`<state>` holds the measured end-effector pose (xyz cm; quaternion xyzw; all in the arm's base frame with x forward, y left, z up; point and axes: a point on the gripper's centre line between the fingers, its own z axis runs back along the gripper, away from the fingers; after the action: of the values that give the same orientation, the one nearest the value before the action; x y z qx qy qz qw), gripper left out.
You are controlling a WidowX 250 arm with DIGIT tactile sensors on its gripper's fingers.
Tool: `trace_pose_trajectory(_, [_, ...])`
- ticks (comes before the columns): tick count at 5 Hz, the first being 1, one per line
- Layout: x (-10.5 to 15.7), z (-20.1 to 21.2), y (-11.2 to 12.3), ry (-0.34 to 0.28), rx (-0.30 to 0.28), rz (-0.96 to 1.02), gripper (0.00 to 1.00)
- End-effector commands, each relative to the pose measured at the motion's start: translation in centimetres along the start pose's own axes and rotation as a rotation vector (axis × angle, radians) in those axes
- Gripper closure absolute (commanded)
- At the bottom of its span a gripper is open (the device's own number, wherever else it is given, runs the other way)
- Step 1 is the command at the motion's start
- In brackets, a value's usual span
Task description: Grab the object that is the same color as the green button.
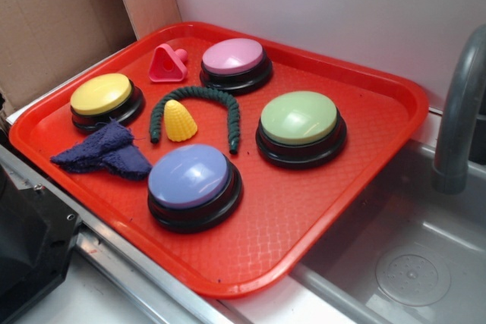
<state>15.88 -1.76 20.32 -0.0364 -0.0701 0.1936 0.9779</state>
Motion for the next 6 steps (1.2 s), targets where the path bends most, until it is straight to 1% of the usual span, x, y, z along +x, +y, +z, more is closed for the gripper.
trace_pose_trajectory(1, [6.7, -7.4, -0.9, -0.12, 0.059, 0.303, 0.0])
trace_pose_trajectory(2, [8.6, -10.6, -1.3, -0.112, 0.059, 0.336, 0.0])
trace_pose_trajectory(3, [9.7, -13.4, -1.7, -0.114, 0.069, 0.332, 0.0])
trace_pose_trajectory(4, [10.3, -16.6, -1.9, -0.113, 0.086, 0.325, 0.0])
trace_pose_trajectory(5, [10.8, -18.2, -2.0, -0.11, 0.069, 0.358, 0.0])
trace_pose_trajectory(6, [10.9, -19.3, -3.4, -0.085, 0.047, 0.321, 0.0])
